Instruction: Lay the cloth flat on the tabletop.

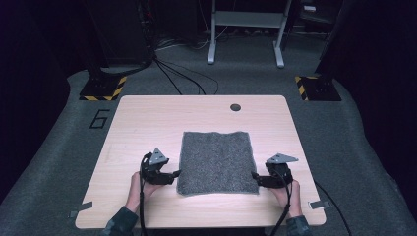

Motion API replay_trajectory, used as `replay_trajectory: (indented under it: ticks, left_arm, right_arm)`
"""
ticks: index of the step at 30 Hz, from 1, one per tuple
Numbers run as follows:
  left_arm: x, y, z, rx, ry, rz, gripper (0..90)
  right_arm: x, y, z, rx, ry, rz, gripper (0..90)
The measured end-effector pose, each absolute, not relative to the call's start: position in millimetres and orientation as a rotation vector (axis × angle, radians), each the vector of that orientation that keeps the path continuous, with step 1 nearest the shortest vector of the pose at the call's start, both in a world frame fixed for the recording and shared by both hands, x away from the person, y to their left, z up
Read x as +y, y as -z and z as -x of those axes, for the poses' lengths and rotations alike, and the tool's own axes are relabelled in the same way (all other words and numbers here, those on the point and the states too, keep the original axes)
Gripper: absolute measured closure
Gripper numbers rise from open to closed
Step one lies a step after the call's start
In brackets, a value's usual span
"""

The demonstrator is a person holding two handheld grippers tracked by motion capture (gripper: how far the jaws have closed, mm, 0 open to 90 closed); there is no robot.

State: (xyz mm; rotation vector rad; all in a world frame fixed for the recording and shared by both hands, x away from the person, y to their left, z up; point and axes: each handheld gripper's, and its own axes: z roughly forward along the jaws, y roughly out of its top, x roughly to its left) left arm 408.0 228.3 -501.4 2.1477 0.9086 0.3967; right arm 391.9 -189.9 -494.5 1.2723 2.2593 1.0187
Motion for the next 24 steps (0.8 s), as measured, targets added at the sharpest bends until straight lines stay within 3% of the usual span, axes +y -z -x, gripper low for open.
replay_trajectory:
  ticks: [13,24]
  left_arm:
    - [215,518,-411,0.968,-0.494,-2.242,20.9]
    - [223,520,-400,0.989,-0.518,-2.214,21.2]
  right_arm:
    - [-171,522,-412,2.275,-0.893,-1.311,0.7]
    - [-169,527,-405,2.25,-0.912,-1.325,0.0]
